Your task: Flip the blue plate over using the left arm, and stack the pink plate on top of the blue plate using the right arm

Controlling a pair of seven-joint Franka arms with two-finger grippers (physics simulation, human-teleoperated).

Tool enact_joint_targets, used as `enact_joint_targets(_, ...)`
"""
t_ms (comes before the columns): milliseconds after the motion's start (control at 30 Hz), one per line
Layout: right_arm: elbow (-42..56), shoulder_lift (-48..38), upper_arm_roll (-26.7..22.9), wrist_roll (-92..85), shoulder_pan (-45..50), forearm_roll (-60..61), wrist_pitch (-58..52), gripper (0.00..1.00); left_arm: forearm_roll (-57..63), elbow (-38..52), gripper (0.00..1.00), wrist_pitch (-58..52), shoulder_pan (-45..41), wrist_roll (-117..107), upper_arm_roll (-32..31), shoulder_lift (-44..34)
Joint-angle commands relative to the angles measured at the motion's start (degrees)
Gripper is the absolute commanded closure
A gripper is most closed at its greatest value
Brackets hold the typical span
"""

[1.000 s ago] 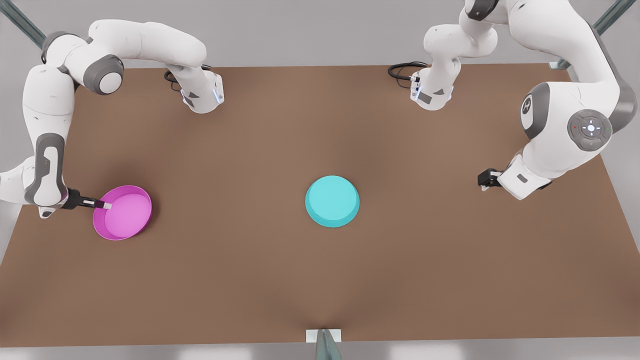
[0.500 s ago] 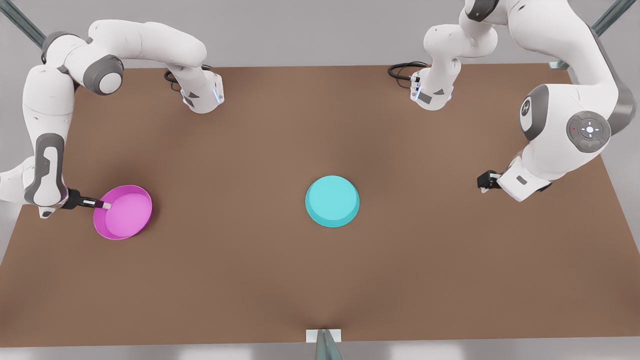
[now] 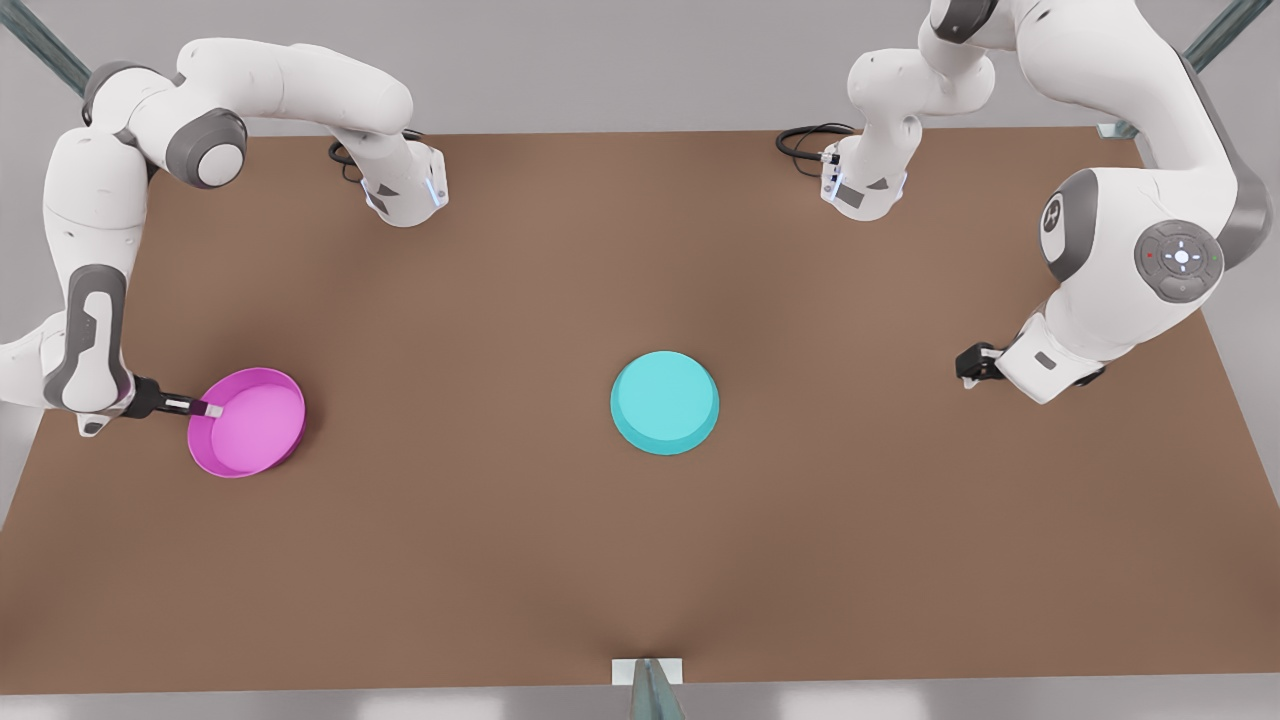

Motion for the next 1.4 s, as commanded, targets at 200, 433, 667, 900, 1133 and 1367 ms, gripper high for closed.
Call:
enact_joint_targets(200,-0.01,-0.26,0.03,0.96,1.68,-0.28,-1.44,0.75,0.01,0.0,0.0,0.08,-0.09,0.0,0.09,0.0)
enact_joint_targets(433,-0.28,-1.05,0.03,1.14,5.19,0.07,-3.64,0.75,1.33,0.0,0.0,0.78,-0.1,-0.09,0.0,0.08)
enact_joint_targets(667,-0.01,-3.42,0.03,1.93,10.9,0.59,-7.42,0.75,1.33,-0.09,0.0,0.61,-0.1,-0.17,0.0,0.17)
enact_joint_targets(900,-0.36,-6.06,0.03,2.63,18.64,0.68,-8.82,0.75,1.33,-0.09,0.0,0.43,-0.1,-0.18,0.0,0.17)
enact_joint_targets(1133,-0.1,-6.85,-0.15,3.07,27.51,2.79,-9.44,0.75,1.33,-0.09,0.0,0.43,-0.1,-0.26,0.0,0.17)
enact_joint_targets(1367,-0.01,-7.12,-0.68,8.61,37.36,7.01,-9.35,0.75,1.33,-0.09,0.0,0.52,-0.1,-0.44,0.0,0.17)
